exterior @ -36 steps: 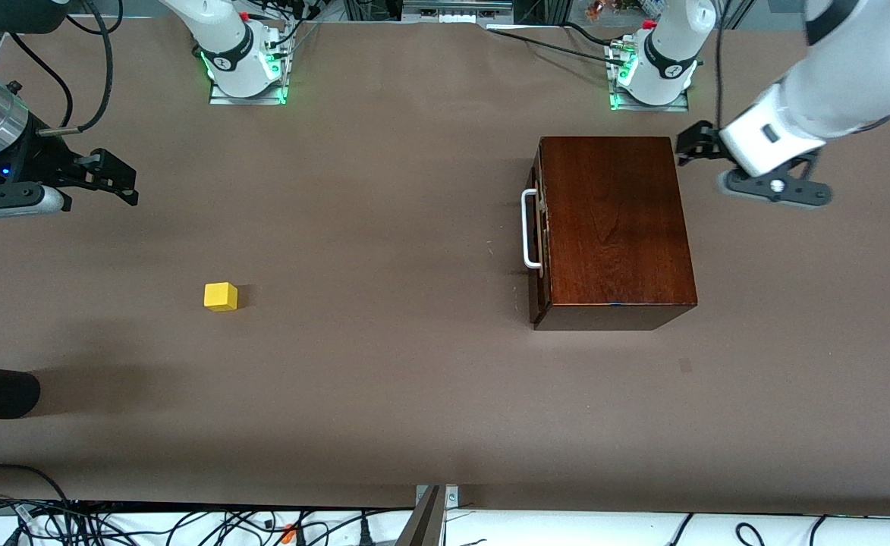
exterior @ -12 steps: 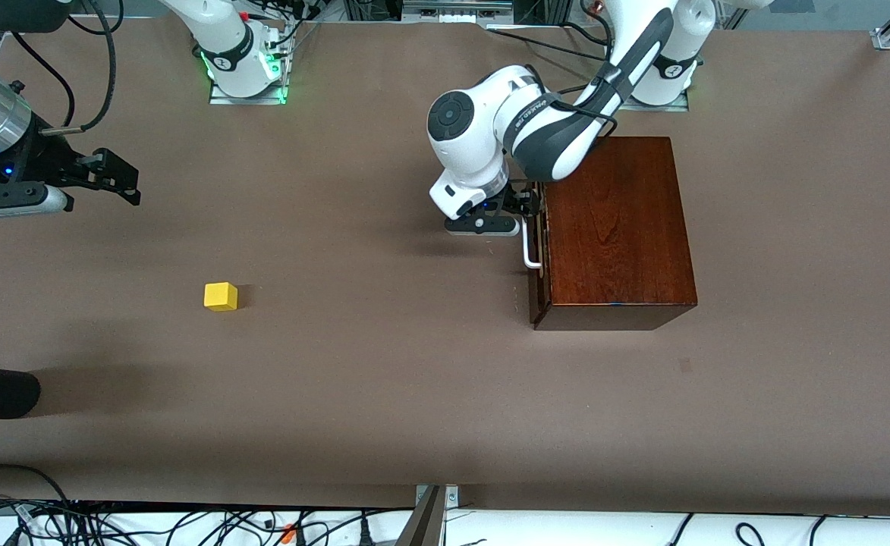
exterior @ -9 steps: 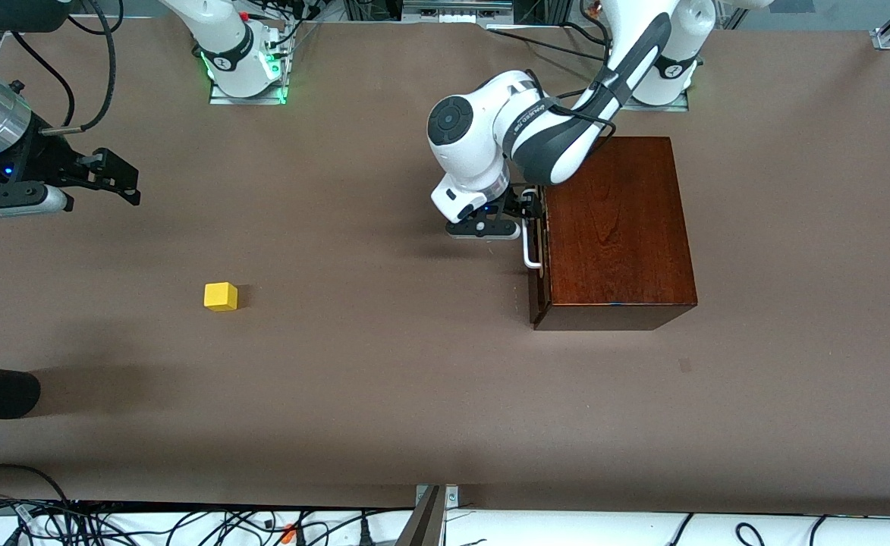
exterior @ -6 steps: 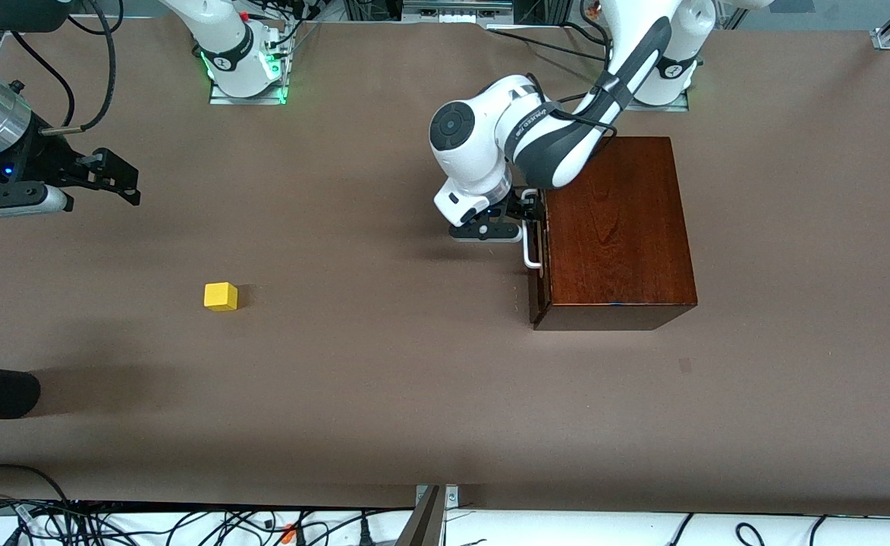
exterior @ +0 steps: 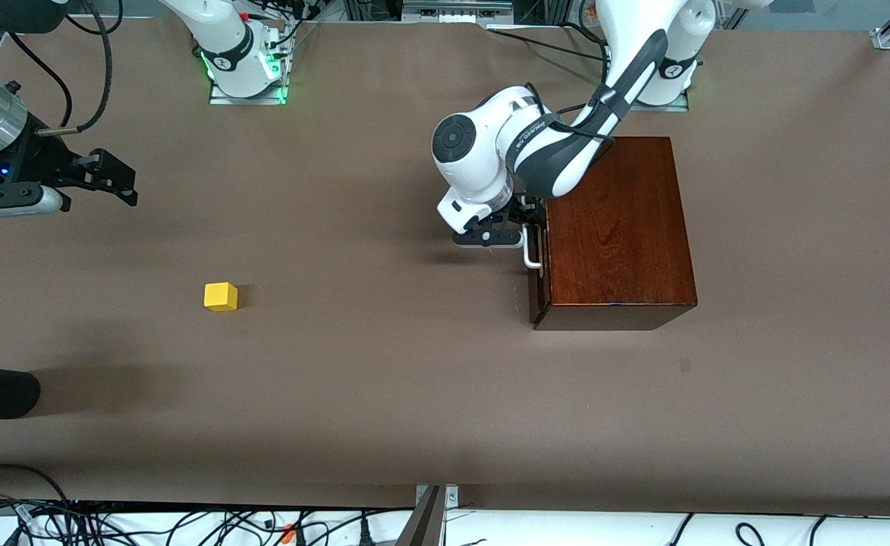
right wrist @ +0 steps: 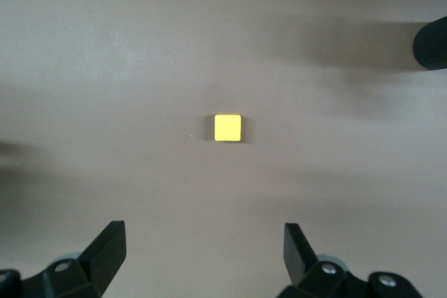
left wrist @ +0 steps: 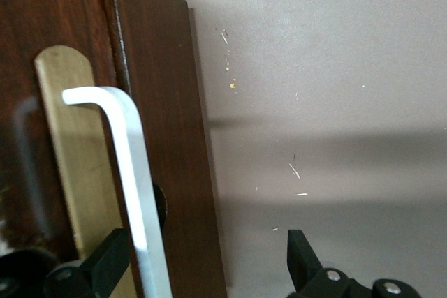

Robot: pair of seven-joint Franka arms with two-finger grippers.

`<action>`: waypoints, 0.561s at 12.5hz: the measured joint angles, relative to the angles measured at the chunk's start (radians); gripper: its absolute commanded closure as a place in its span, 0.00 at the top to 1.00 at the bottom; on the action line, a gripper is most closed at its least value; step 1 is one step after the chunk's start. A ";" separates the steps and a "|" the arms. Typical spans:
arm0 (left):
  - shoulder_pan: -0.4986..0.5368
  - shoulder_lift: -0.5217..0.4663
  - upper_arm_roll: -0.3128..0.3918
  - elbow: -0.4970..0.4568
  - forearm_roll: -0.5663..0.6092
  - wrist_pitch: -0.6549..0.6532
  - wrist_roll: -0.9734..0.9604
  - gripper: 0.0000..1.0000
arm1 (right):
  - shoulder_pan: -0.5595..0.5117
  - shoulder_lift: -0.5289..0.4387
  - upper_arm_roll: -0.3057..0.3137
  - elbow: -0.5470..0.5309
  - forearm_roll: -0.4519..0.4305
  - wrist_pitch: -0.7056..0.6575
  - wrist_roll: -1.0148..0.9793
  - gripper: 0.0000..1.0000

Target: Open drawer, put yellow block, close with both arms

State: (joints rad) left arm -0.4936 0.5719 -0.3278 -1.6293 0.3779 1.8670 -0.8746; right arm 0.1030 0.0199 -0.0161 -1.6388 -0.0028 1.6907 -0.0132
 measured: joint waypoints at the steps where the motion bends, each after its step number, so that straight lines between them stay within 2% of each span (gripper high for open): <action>1: 0.000 0.006 0.003 0.000 0.004 0.009 -0.002 1.00 | -0.001 0.002 -0.001 0.000 0.000 0.000 0.000 1.00; 7: -0.004 0.021 0.006 0.000 0.019 0.049 -0.066 1.00 | -0.005 0.009 -0.002 0.002 0.000 0.002 0.000 1.00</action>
State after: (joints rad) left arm -0.4972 0.5934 -0.3222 -1.6293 0.3966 1.9157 -0.9408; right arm 0.0978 0.0287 -0.0181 -1.6367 -0.0028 1.6924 -0.0132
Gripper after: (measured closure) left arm 0.000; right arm 0.000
